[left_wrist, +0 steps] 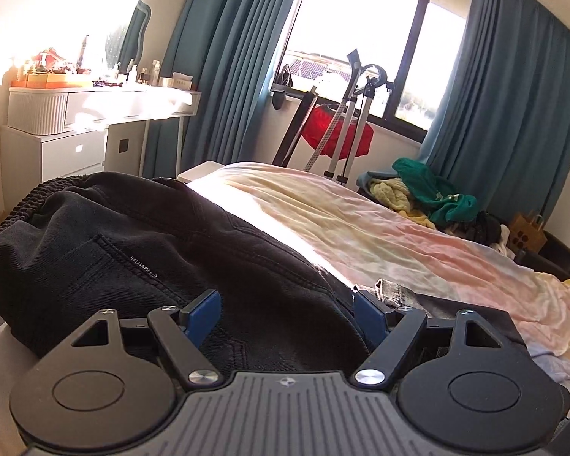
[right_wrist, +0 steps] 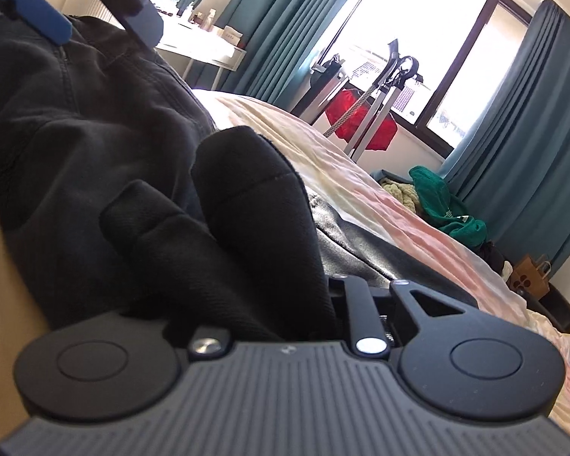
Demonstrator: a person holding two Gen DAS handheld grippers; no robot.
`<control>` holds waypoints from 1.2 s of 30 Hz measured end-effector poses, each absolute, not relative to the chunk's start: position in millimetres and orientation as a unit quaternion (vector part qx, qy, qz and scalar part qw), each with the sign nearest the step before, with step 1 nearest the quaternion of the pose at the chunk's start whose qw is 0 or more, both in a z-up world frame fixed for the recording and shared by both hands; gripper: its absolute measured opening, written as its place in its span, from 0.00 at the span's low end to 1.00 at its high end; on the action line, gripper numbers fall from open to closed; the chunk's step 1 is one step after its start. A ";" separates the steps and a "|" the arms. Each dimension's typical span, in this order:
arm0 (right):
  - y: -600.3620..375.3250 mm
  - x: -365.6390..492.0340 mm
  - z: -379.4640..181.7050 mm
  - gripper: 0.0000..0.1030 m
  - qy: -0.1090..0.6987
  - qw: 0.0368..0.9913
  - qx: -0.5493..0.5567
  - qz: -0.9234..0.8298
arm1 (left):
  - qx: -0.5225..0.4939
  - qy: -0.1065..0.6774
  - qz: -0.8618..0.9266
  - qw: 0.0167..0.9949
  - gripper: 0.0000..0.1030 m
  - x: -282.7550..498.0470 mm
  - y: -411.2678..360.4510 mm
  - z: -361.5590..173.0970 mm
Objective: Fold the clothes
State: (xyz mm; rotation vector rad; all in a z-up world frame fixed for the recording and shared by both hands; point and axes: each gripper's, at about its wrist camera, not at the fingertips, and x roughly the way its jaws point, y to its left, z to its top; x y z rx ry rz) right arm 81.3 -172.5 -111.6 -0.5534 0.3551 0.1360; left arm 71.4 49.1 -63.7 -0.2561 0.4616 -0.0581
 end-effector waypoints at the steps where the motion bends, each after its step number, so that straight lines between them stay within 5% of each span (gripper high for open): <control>1: -173.2 80.0 -108.5 0.31 0.176 0.944 -0.267 0.077 | -0.129 0.229 -0.035 0.964 0.77 72.0 48.3 -64.4; 5: -175.0 67.0 -91.0 0.66 0.198 0.939 -0.245 0.135 | -0.141 0.217 -0.063 0.964 0.77 70.5 46.9 -64.3; 8: -180.8 49.4 -72.6 0.80 0.219 0.933 -0.217 0.187 | -0.137 0.210 -0.084 0.965 0.79 68.4 41.8 -64.6; 22: -298.4 66.5 -45.1 0.80 0.245 0.965 0.050 0.073 | -0.023 0.215 -0.125 0.968 0.80 71.3 -18.7 -89.0; 36: -308.6 95.8 -102.0 0.81 0.321 0.945 0.065 0.002 | 0.026 0.276 -0.104 0.955 0.88 92.2 -30.7 -121.5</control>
